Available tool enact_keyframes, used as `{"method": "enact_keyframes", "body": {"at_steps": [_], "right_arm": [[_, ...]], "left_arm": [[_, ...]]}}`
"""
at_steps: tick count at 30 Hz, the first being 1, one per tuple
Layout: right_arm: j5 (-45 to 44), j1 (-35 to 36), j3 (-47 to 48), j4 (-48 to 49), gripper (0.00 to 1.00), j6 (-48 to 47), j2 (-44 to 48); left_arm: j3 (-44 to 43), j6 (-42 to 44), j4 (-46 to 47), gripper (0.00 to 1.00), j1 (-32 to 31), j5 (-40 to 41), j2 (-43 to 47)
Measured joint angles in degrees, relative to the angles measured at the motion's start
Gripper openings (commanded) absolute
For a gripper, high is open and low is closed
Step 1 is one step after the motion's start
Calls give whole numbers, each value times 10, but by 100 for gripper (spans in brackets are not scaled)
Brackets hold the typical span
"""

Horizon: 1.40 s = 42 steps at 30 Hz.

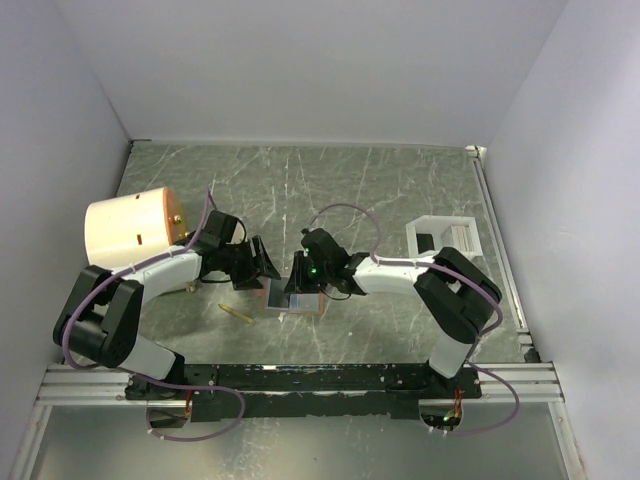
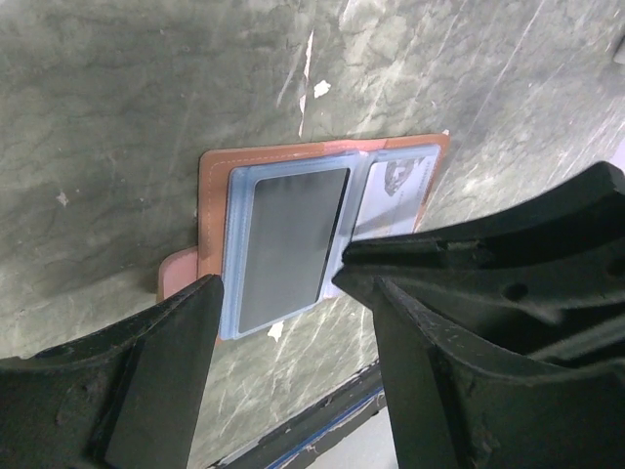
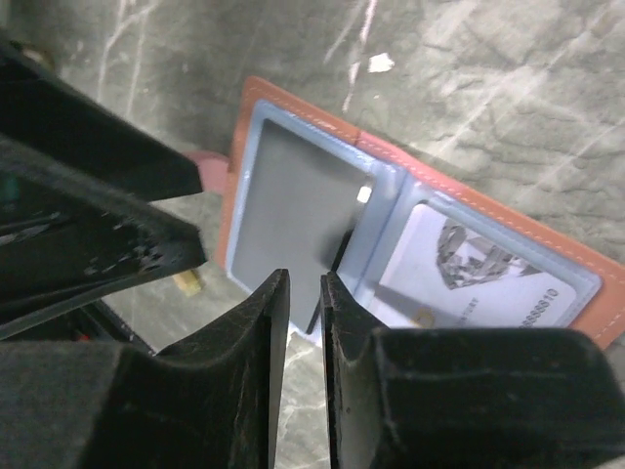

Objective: Put the credit cards into the card holder
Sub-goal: Turn over the card slot in the card holder.

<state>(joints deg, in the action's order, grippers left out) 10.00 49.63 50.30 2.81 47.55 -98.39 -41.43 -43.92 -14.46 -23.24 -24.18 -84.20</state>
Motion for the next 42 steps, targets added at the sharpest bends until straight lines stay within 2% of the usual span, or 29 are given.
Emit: {"method": "enact_keyframes", "body": {"at_steps": [14, 29, 33, 42], "right_arm": [[-27, 0, 16, -40, 7, -16, -30], [-29, 0, 14, -38, 4, -23, -31], [-29, 0, 14, -37, 4, -24, -31], [-23, 0, 14, -47, 13, -22, -19]], "left_arm": [[1, 0, 24, 74, 3, -37, -1], [17, -5, 52, 74, 3, -52, -18], [19, -5, 52, 74, 3, -51, -19], [17, -5, 36, 73, 3, -32, 11]]}}
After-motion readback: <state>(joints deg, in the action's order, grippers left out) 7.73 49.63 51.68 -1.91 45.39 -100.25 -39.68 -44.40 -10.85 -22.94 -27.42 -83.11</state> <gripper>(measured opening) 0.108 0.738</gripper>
